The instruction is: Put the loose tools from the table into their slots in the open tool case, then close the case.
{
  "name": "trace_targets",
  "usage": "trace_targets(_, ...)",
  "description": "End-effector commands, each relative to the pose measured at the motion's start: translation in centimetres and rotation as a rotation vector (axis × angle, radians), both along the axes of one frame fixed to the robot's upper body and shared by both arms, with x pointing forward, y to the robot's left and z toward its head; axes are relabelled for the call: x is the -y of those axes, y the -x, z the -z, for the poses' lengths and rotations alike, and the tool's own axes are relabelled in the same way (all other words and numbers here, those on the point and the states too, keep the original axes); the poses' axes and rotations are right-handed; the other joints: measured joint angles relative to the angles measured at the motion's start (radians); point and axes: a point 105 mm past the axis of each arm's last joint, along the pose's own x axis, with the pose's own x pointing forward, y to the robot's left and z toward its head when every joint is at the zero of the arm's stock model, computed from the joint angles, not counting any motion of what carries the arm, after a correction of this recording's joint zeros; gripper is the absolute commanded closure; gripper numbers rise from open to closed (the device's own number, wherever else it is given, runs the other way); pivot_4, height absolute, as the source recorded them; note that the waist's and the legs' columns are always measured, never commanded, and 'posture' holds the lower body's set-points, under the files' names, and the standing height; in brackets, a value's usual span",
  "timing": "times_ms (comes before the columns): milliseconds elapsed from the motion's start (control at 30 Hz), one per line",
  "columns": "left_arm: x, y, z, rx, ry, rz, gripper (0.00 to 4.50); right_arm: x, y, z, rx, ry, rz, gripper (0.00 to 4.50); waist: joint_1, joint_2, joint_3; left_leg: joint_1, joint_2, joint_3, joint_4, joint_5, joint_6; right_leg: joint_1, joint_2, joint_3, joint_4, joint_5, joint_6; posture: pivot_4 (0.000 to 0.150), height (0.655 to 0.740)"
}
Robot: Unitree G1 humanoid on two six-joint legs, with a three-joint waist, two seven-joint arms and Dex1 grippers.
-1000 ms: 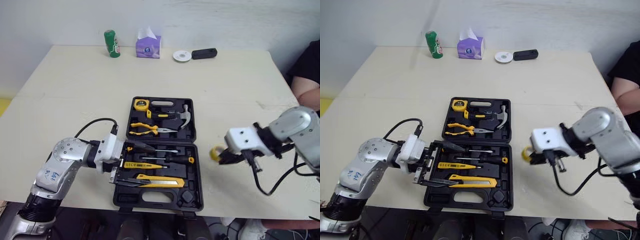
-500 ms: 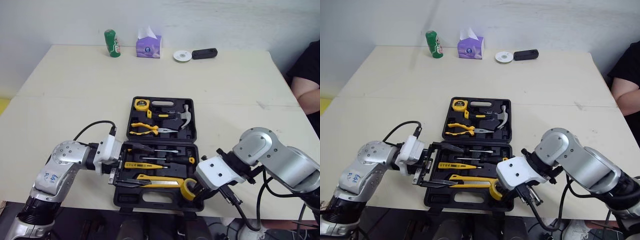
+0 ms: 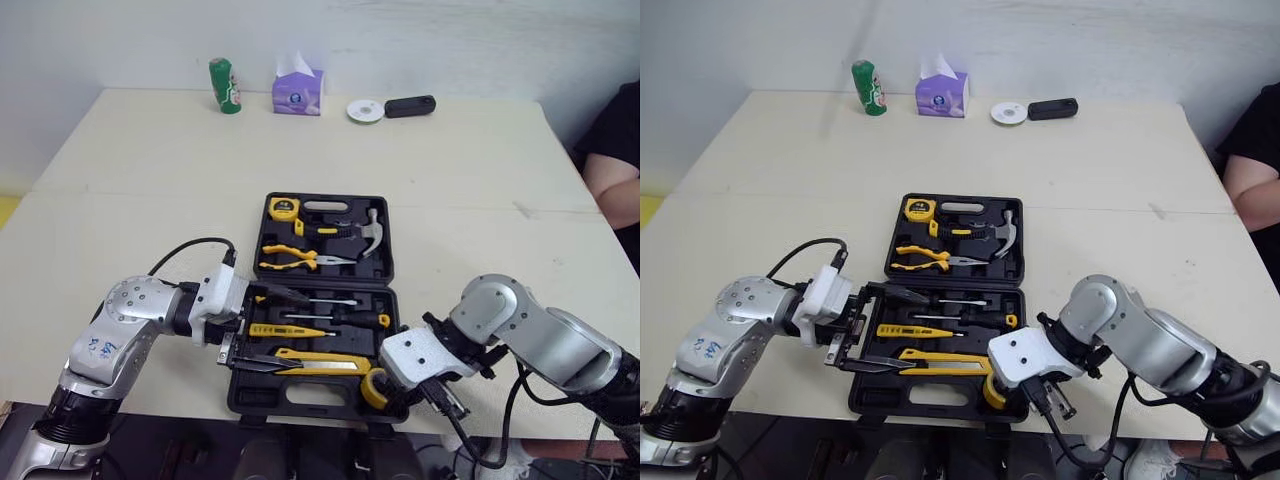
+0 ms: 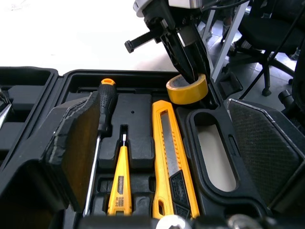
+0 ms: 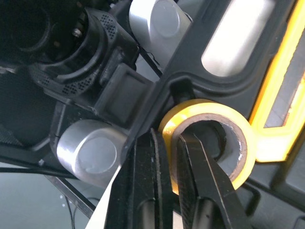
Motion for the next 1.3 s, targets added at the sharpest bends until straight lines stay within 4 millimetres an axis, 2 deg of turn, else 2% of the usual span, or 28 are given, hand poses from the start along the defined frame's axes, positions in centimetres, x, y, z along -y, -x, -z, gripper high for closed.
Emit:
trace_targets(33,0.2,0.3,-0.8,0.037,0.005,0.013,0.0,0.5,-0.1,0.6,0.032,0.04,-0.001,4.43,0.0,-0.001,0.0,0.0,0.0,0.0,0.0,0.0,0.0,0.0,0.0,0.0,0.0,0.0,0.0,0.15,0.74)
trace_targets(167,0.4,0.4,-0.8,0.038,0.008,0.018,0.0,0.7,-0.3,0.8,0.049,0.071,0.01,4.43,0.0,-0.002,-0.001,0.0,0.0,0.0,0.0,0.0,0.0,0.0,0.0,0.0,0.0,0.0,0.0,0.15,0.74)
trace_targets(400,0.5,0.3,-0.8,0.042,0.012,0.011,0.0,-0.1,-0.6,0.2,0.064,0.045,0.031,4.43,0.0,-0.004,-0.002,0.0,0.0,-0.001,0.0,0.0,0.0,0.0,0.0,0.0,0.0,0.0,0.0,0.15,0.74)
trace_targets(467,0.5,0.2,-0.8,0.043,0.015,0.007,0.0,-0.2,-0.6,0.1,0.066,0.037,0.02,3.54,0.0,-0.004,-0.002,0.0,0.0,-0.001,0.0,0.0,0.0,0.0,0.0,0.0,0.0,0.0,0.0,0.15,0.74)
trace_targets(533,0.5,0.2,-0.8,0.044,0.015,0.005,0.0,-0.3,-0.5,-0.2,0.061,0.019,0.005,2.86,-0.001,-0.004,-0.003,0.0,0.0,-0.001,0.0,0.0,0.0,0.0,0.0,0.0,0.0,0.0,0.0,0.15,0.74)
trace_targets(567,0.5,0.3,-0.8,0.043,0.015,0.003,0.0,-0.4,-0.3,-0.4,0.044,0.007,-0.006,2.16,-0.001,-0.004,-0.003,0.0,0.0,-0.001,0.0,0.0,0.0,0.0,0.0,0.0,0.0,0.0,0.0,0.15,0.74)
trace_targets(600,0.4,0.3,-0.8,0.043,0.015,0.002,0.0,-0.5,-0.1,-0.6,0.034,-0.004,-0.015,1.73,-0.001,-0.004,-0.003,0.0,0.0,-0.001,0.0,0.0,0.0,0.0,0.0,0.0,0.0,0.0,0.0,0.15,0.74)
trace_targets(633,0.3,0.3,-0.8,0.042,0.015,0.002,0.0,-0.5,0.1,-1.0,0.007,-0.021,-0.027,1.49,0.0,-0.005,-0.003,0.0,0.0,-0.001,0.0,0.0,0.0,0.0,0.0,0.0,0.0,0.0,0.0,0.15,0.74)
trace_targets(867,0.1,0.5,-0.7,0.039,0.011,-0.004,0.0,-0.1,0.9,-2.4,-0.078,-0.056,-0.056,1.49,0.0,-0.005,-0.003,-0.001,0.0,-0.001,0.0,0.0,0.0,0.0,0.0,-0.001,0.0,0.0,0.0,0.15,0.74)
trace_targets(1067,0.0,0.5,-0.6,0.041,0.006,-0.013,0.0,0.7,0.4,-3.4,-0.086,-0.125,0.004,1.49,0.0,-0.005,-0.003,-0.001,0.0,-0.001,0.0,0.0,0.0,0.0,0.0,-0.001,0.0,0.0,0.0,0.15,0.74)
trace_targets(1267,-0.3,0.4,-0.6,0.049,-0.001,-0.033,0.0,1.7,-0.4,-4.4,-0.088,-0.388,0.149,1.49,0.003,-0.005,-0.002,-0.001,0.0,-0.002,0.0,0.0,0.0,0.001,0.0,-0.001,-0.001,0.0,0.0,0.15,0.74)
trace_targets(1300,-0.4,0.4,-0.6,0.048,-0.002,-0.035,0.0,1.9,-0.5,-4.5,-0.087,-0.448,0.175,1.87,0.003,-0.005,-0.002,-0.001,0.0,-0.002,0.0,0.0,0.001,0.002,0.0,-0.001,-0.001,0.0,0.0,0.15,0.74)
